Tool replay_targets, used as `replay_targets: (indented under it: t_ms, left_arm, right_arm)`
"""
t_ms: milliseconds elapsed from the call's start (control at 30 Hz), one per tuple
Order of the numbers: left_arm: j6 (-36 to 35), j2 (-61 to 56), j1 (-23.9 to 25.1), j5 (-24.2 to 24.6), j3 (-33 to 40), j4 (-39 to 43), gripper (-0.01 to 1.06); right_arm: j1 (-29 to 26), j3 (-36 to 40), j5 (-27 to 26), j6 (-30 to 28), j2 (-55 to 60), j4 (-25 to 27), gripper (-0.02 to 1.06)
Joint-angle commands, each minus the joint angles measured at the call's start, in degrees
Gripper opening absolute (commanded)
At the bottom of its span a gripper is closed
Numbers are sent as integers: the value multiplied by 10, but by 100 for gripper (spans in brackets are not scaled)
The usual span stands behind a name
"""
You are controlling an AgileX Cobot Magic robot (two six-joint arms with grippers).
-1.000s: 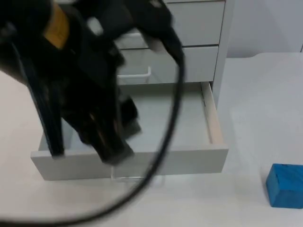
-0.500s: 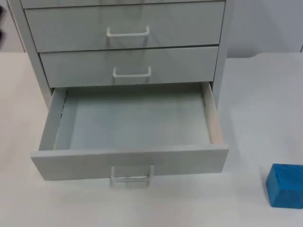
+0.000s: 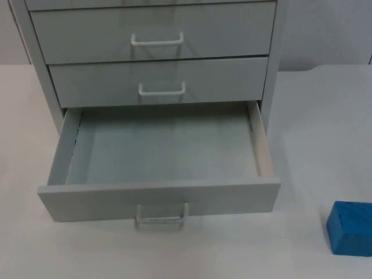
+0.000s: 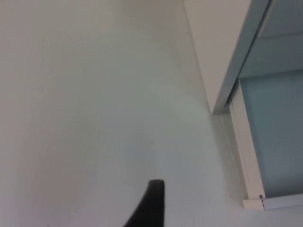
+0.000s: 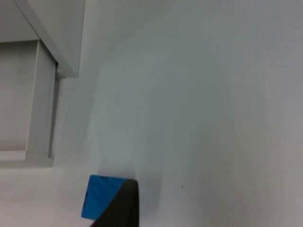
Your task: Open the drawer with the left hand, place the block into the drawer with the right hand, then close the drawer with the left hand.
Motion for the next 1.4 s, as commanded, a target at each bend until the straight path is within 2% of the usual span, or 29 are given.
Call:
replay_targets:
  t_ms: [0,100,267,400,500,700,767,833,867,933,967,1200,1367]
  left_arm:
    - [-2,-4,2,-1,3,-29,102]
    - [18,-4,2,1,3,-58,105]
    - [87,-4,2,22,3,-115,105]
    - [122,-4,2,43,3,-141,105]
    - [156,-4,2,78,3,-167,105]
    - [162,-4,2,78,3,-168,105]
    - [162,-4,2,77,3,-168,105]
    - [162,-4,2,73,3,-167,105]
    - [162,-4,2,73,3,-167,105]
    - [162,-4,2,65,3,-155,105]
    - [162,-4,2,62,3,-153,105]
    - [154,-4,2,36,3,-125,105]
    - [62,-2,2,-1,3,-49,105]
  right_arm:
    - [6,2,16,-15,-2,8,105]
    - [27,2,22,-15,-2,2,105]
    - [84,2,46,-17,-2,-28,105]
    - [115,2,57,-15,2,-28,105]
    - [148,2,74,-15,35,-28,105]
    - [206,2,70,-13,129,-41,105]
    - [232,-5,67,23,176,-70,105]
    - [256,-28,67,115,230,-105,105]
    - [256,-28,67,115,230,-105,105]
    - [276,-64,67,210,293,-151,105]
    - [283,-79,63,240,320,-163,105]
    - [325,-107,4,315,425,-177,105]
    - [324,-107,-30,364,495,-198,105]
